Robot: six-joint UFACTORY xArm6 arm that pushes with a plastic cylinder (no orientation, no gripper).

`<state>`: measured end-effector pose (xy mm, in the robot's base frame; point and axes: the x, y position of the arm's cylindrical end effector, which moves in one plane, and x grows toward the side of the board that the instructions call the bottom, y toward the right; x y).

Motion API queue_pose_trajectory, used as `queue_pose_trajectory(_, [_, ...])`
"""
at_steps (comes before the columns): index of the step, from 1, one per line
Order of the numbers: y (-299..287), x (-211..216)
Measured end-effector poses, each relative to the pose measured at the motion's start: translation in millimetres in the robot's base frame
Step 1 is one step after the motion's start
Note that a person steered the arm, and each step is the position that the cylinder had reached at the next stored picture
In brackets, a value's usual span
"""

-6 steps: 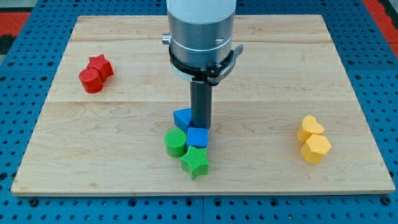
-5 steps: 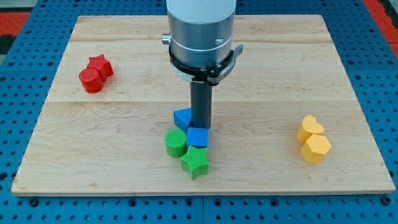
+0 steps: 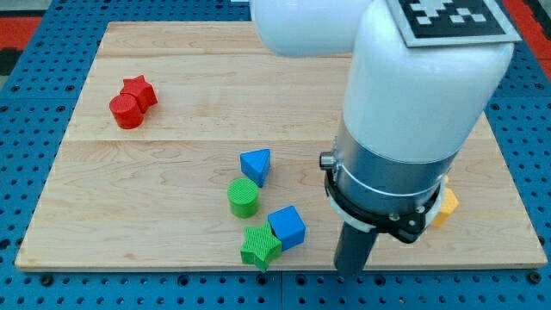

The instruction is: Separate the green star from the blue cube

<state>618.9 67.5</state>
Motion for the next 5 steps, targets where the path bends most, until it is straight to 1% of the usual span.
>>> queue_pose_trajectory(2, [-79.8, -0.7])
queue_pose_trajectory(3, [-108.0, -5.6])
queue_pose_trajectory(4, [-115.6, -36.1])
queue_pose_trajectory(5, [-114.7, -40.3])
